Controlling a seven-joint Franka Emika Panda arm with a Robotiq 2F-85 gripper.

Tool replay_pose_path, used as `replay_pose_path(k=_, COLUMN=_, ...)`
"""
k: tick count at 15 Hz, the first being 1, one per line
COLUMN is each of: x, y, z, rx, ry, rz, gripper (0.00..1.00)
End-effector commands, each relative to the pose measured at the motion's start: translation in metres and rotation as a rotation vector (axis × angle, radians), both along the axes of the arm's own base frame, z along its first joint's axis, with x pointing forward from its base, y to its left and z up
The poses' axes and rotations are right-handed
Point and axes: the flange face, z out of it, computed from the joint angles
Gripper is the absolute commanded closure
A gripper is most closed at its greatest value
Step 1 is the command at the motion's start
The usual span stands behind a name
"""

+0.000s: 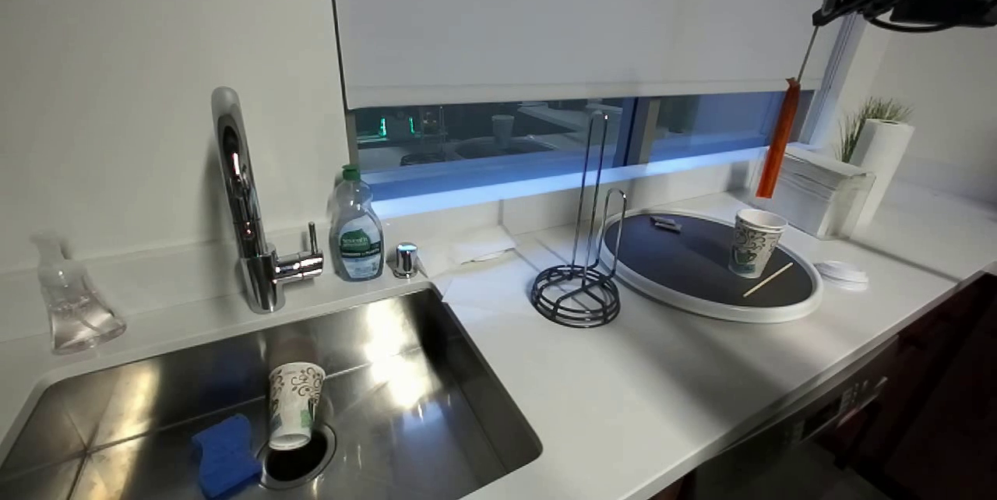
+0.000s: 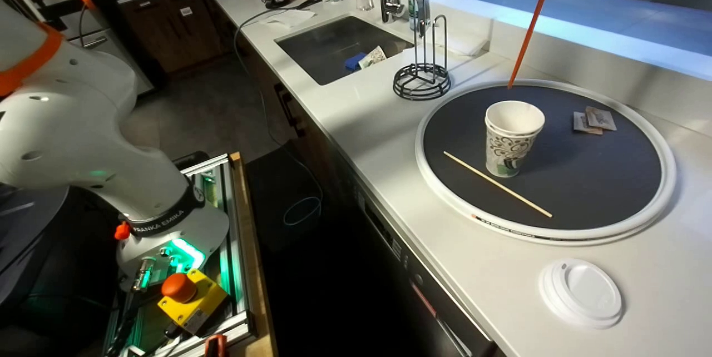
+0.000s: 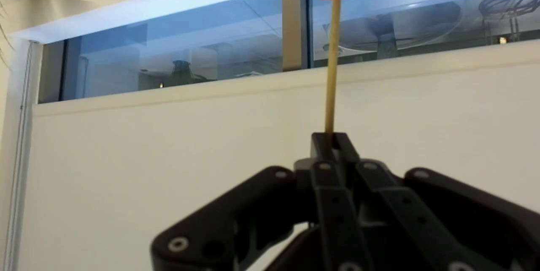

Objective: Remove the stirrer from the orange packet and put it on the left side of the tray.

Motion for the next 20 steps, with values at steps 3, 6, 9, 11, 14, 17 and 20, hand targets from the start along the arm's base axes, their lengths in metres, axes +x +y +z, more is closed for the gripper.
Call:
replay_pose_path(k=3, x=-0.007, y=0.005, z=-0.003, rx=0.048, ry=0.065, rz=0.058, gripper=0.98)
replay_pose_path(k=6, x=-0.007, y=0.001, z=-0.007, rx=0.029, ry=0.064, rz=0.053, gripper=0.98)
replay_pose_path(k=9, x=-0.003, y=0.002, z=-0.013, rx=0.049, ry=0.107, rz=0.078, gripper=0.98)
replay_pose_path(k=11, x=-0.003, y=-0.011, z=-0.012, rx=0.020, ry=0.056, rz=-0.002, gripper=0.98)
replay_pose_path(k=14, x=-0.005, y=-0.011, z=-0.009, rx=0.042, ry=0.082, rz=0.028, gripper=0.98)
replay_pose_path(k=17, x=-0.006, y=-0.016, z=-0.009, rx=0.024, ry=0.089, rz=0.012, gripper=0.98)
replay_pose_path(k=20, x=-0.006, y=-0.017, z=-0.007, rx=0.008, ry=0.083, rz=0.008, gripper=0.98)
